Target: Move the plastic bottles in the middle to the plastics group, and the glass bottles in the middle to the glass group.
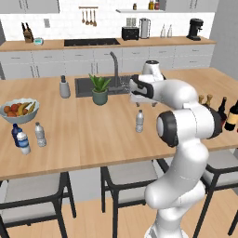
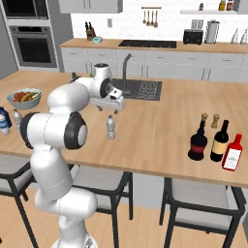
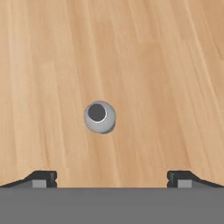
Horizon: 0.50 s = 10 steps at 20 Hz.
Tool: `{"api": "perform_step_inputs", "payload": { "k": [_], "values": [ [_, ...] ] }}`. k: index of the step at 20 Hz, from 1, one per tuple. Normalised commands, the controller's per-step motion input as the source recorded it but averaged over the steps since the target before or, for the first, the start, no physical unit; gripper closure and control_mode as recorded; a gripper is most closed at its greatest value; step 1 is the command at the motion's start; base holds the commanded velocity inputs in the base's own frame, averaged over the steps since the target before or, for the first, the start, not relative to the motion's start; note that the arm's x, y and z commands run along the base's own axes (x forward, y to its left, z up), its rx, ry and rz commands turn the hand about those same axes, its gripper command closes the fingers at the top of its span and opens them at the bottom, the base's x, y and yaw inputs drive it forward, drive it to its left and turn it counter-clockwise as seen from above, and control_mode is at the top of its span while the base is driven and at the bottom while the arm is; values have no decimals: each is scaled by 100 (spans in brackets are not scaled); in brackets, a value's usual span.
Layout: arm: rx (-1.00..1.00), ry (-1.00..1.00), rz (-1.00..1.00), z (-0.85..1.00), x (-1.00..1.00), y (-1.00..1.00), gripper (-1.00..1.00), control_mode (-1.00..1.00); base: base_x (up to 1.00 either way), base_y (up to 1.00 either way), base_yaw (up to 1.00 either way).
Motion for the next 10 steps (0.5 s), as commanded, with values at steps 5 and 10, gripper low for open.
{"api": "perform_step_inputs", "payload": {
  "k": [5, 10],
  "values": [
    [0, -3, 0, -8, 14, 10, -100, -100, 0, 0, 0],
    [1, -1, 0, -16, 4, 0, -100, -100, 0, 0, 0]
  ]
}}
